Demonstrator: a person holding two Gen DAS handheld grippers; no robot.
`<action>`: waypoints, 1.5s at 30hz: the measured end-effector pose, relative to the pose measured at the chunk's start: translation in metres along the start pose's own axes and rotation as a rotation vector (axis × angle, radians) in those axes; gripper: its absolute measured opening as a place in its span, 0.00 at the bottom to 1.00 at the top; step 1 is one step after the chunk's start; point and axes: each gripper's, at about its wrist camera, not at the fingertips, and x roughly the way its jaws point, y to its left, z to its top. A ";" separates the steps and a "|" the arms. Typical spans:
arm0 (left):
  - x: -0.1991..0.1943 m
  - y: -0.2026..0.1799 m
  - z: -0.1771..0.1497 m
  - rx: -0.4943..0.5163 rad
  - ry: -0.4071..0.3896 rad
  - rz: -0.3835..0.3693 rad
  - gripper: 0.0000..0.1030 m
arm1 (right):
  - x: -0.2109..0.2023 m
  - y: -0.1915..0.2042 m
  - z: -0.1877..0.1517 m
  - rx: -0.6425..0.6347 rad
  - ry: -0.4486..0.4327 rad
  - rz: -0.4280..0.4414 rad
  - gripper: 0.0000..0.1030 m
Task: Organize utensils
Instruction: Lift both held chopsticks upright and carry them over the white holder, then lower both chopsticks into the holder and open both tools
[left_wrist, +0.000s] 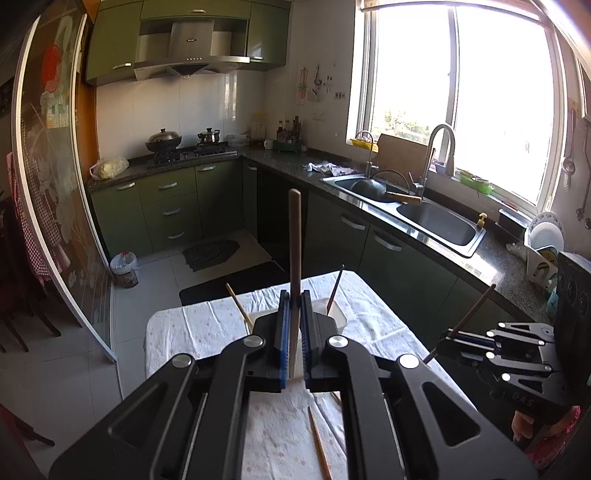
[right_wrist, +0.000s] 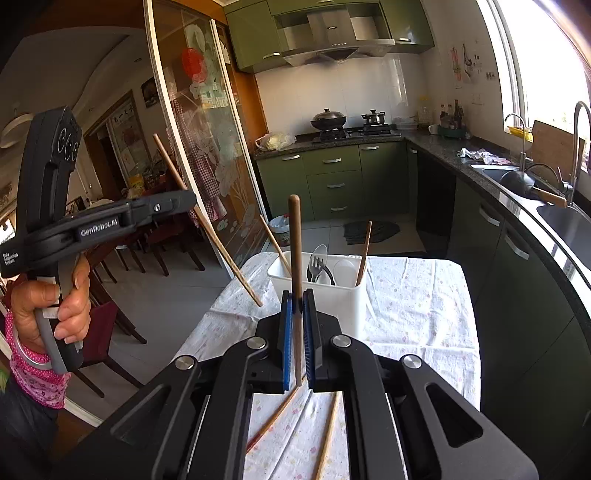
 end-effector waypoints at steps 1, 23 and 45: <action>0.001 0.000 0.006 -0.003 -0.019 0.003 0.05 | 0.000 0.000 0.003 -0.001 -0.004 -0.001 0.06; 0.106 0.026 0.000 -0.053 -0.006 0.065 0.05 | 0.044 -0.025 0.121 0.054 -0.258 -0.093 0.06; 0.075 0.013 -0.056 -0.002 0.074 -0.007 0.26 | 0.172 -0.042 0.062 0.053 -0.048 -0.129 0.07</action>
